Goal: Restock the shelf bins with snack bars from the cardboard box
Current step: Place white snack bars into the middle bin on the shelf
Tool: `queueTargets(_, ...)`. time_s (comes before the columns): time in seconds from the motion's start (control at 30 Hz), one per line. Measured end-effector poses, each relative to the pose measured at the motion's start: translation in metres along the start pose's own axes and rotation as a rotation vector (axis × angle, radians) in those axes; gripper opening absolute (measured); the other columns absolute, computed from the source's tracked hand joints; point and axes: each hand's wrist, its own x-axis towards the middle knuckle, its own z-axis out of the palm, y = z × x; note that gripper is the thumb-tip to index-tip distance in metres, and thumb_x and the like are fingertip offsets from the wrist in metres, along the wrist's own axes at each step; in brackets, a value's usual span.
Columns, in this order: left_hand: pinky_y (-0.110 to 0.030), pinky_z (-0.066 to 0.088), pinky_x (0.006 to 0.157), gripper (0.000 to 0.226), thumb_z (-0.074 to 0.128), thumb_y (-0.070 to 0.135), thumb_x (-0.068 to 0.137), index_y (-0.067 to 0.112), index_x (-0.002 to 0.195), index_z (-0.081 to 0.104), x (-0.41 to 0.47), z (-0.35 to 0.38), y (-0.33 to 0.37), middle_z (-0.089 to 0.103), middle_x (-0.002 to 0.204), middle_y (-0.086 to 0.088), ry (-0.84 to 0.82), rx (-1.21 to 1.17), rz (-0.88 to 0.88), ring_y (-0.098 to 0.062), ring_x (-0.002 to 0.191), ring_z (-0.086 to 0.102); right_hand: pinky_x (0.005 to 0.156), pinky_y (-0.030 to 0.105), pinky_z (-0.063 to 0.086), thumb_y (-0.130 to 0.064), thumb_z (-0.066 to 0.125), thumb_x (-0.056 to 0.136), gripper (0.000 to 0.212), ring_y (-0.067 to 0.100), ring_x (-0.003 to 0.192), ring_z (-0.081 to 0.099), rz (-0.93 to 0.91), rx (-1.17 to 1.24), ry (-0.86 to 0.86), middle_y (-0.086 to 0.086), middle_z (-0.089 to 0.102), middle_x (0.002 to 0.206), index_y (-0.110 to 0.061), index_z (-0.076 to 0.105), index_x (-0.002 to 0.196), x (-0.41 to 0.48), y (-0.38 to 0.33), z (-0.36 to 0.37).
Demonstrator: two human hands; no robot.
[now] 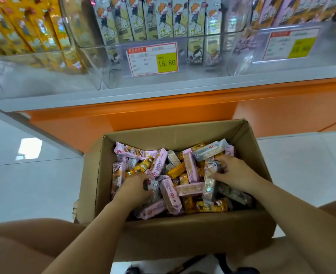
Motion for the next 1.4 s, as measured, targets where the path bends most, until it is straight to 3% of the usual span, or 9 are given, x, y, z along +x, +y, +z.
queueTargets(0.23,-0.028,0.048,0.077,0.030,0.062,0.030,0.089,0.021,0.116,0.056,-0.006,0.005,0.005,0.061,0.102,-0.001,-0.029,0.047,0.017,-0.019,0.095,0.056,0.092,0.030,0.047,-0.035,0.067,0.086,0.062,0.019,0.114,0.054,0.096,-0.135,-0.164,0.003,0.054,0.131,-0.023,0.034,0.137,-0.008,0.004,0.007)
queueTargets(0.37,-0.021,0.038,0.056,0.022,0.062,0.024,0.090,0.015,0.109,0.058,-0.009,-0.001,0.013,0.058,0.089,0.002,0.088,-0.078,0.053,-0.016,0.083,0.056,0.073,0.027,0.045,-0.038,0.067,0.085,0.046,0.018,0.100,0.056,0.097,-0.244,-0.274,0.002,0.056,0.119,-0.026,0.037,0.118,-0.010,-0.002,0.012)
queueTargets(0.43,-0.022,0.040,0.062,0.036,0.061,0.025,0.092,0.017,0.126,0.054,-0.011,-0.002,0.017,0.063,0.104,-0.002,0.105,-0.126,0.071,-0.012,0.085,0.054,0.064,0.026,0.041,-0.038,0.066,0.085,0.037,0.014,0.090,0.054,0.099,-0.275,-0.327,0.000,0.055,0.106,-0.027,0.037,0.106,-0.008,-0.004,0.012)
queueTargets(0.53,-0.022,0.041,0.075,0.044,0.062,0.026,0.092,0.016,0.133,0.051,-0.014,-0.003,0.017,0.062,0.120,-0.005,0.107,-0.191,0.068,-0.015,0.099,0.056,0.067,0.027,0.042,-0.036,0.067,0.084,0.036,0.014,0.091,0.053,0.099,-0.260,-0.363,-0.002,0.053,0.103,-0.025,0.039,0.103,-0.008,-0.007,0.009)
queueTargets(0.77,-0.026,0.042,0.073,0.051,0.064,0.032,0.090,0.011,0.134,0.049,-0.014,-0.026,0.008,0.062,0.116,-0.008,0.302,-0.396,-0.055,-0.022,0.095,0.058,0.074,0.030,0.046,-0.031,0.070,0.083,0.029,0.014,0.091,0.054,-0.016,-0.305,-0.323,-0.004,0.055,0.099,-0.029,0.041,0.088,-0.011,-0.009,0.008)
queueTargets(0.9,-0.025,0.039,0.082,0.058,0.064,0.030,0.091,0.014,0.142,0.042,-0.014,-0.026,0.017,0.055,0.134,-0.009,0.261,-0.419,-0.040,-0.025,0.119,0.054,0.088,0.031,0.049,-0.030,0.067,0.087,0.038,0.014,0.104,0.055,-0.034,-0.255,-0.358,-0.003,0.055,0.119,-0.030,0.045,0.118,-0.013,-0.013,0.009)
queueTargets(0.97,-0.025,0.039,0.081,0.053,0.062,0.028,0.092,0.012,0.139,0.044,-0.016,-0.023,0.021,0.056,0.132,-0.010,0.226,-0.373,-0.037,-0.024,0.115,0.054,0.094,0.030,0.046,-0.029,0.064,0.089,0.046,0.014,0.110,0.054,-0.031,-0.289,-0.403,-0.004,0.053,0.126,-0.030,0.043,0.130,-0.014,-0.015,0.013)
queueTargets(1.13,-0.033,0.046,0.082,0.043,0.062,0.029,0.092,0.009,0.129,0.052,-0.016,-0.021,0.021,0.062,0.118,-0.011,0.239,-0.358,-0.037,-0.024,0.104,0.059,0.088,0.028,0.046,-0.014,0.062,0.088,0.037,0.013,0.103,0.052,-0.076,-0.403,-0.365,-0.003,0.054,0.117,-0.028,0.051,0.121,-0.015,-0.016,0.013)
queueTargets(1.4,-0.018,0.043,0.076,0.040,0.065,0.026,0.090,0.020,0.128,0.055,-0.016,-0.030,0.036,0.065,0.108,0.005,0.460,-0.512,0.103,-0.007,0.096,0.057,0.072,0.023,0.043,-0.011,0.059,0.088,0.022,0.013,0.092,0.057,-0.179,-0.353,-0.191,-0.001,0.063,0.103,-0.023,0.060,0.107,-0.020,-0.026,-0.016)
